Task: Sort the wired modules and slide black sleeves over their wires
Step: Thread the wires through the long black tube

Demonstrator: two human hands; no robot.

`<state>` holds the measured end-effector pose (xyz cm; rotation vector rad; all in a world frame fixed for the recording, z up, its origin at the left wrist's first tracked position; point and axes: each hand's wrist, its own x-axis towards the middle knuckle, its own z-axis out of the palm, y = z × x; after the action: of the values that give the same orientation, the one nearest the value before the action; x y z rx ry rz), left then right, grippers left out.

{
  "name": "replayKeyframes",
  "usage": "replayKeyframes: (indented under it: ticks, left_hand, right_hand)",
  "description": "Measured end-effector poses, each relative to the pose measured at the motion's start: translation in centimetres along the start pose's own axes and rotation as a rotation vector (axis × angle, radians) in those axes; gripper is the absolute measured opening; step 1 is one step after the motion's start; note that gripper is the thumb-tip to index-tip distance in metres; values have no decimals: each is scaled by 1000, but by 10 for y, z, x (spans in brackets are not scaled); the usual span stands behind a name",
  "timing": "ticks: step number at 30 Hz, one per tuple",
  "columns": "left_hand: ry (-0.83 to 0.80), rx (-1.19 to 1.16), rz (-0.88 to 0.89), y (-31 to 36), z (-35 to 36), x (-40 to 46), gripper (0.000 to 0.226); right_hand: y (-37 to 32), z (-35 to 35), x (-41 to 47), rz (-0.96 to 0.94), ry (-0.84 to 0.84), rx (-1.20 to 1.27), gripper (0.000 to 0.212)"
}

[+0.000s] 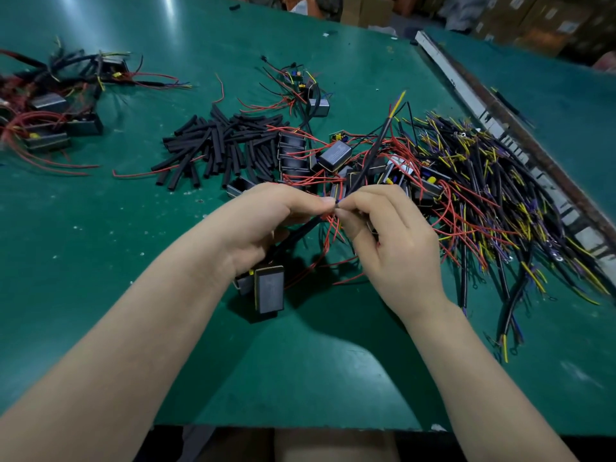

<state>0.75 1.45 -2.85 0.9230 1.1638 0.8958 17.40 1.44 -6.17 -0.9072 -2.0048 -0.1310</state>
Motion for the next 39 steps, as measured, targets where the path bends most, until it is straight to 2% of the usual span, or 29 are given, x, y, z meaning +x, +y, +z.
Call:
replayKeyframes:
  ticks: [2, 13, 18, 21, 24, 28, 32, 34, 36, 39]
  left_hand:
    - [-13, 19, 18, 0, 0, 0, 7]
    - [63, 189, 88, -2, 0, 3, 8]
    - [86, 270, 166, -6, 1, 5, 14]
    - [99, 367, 271, -9, 5, 1, 18]
    - [206, 662, 452, -11, 7, 2, 22]
    - [387, 979, 624, -14, 13, 2, 5]
    - [441, 1065, 799, -19, 12, 2, 1]
    - [432, 1020, 757, -17, 10, 2, 1]
    - [399, 980, 692, -15, 9, 3, 4]
    - [343, 949, 613, -13, 9, 3, 11]
  right_hand:
    - [1, -1, 0, -1, -4, -9, 13]
    - [-4, 1, 0, 140, -186, -50, 10]
    - [1, 4, 2, 164, -227, 112, 11]
    - [1, 5, 3, 260, -227, 218, 13]
    - [-4, 6, 1, 352, -250, 263, 6]
    - [-7, 5, 3, 553, -301, 364, 13]
    - [-8, 3, 5, 762, -260, 590, 19]
    - [-8, 2, 5, 657, -245, 511, 15]
    - [-5, -2, 6, 426, -192, 307, 7]
    - [6, -9, 7, 147, -146, 56, 17]
